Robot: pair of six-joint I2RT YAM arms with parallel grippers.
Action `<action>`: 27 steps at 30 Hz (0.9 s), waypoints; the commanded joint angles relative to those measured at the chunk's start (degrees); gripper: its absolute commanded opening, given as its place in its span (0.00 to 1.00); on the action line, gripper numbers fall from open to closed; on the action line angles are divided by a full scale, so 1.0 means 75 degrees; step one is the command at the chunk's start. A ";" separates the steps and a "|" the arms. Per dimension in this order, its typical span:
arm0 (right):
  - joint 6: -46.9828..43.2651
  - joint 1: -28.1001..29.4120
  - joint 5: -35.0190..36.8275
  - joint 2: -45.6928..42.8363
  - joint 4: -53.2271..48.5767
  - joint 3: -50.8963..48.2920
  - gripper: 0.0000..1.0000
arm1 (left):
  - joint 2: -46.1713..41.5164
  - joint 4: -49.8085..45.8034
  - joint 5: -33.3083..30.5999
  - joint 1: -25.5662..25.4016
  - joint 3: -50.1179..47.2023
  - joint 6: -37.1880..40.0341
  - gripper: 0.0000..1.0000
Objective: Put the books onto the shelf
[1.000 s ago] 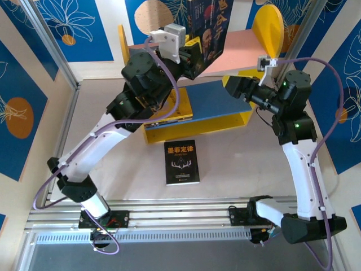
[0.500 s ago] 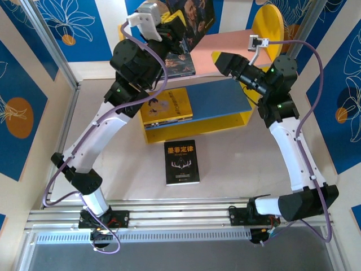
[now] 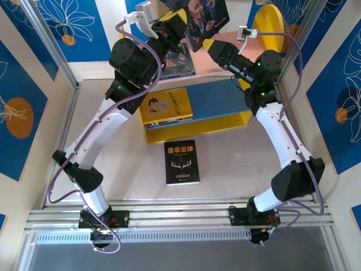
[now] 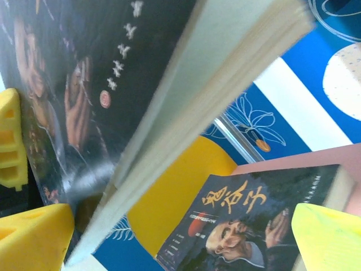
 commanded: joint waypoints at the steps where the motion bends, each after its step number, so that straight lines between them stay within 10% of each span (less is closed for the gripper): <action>1: 0.0344 0.0136 -0.0056 0.0121 0.0885 0.0269 0.99 | -0.0205 0.1062 0.0287 0.0111 -0.0237 -0.0398 0.00; 13: 0.1231 0.0257 0.0083 0.0598 0.2436 0.0219 0.92 | -0.0427 0.1961 0.0247 0.0177 -0.1174 -0.0990 0.00; 27: 0.1942 0.0326 0.0283 0.0608 0.3408 -0.0088 0.47 | -0.0556 0.2738 -0.0139 0.0197 -0.1859 -0.1127 0.00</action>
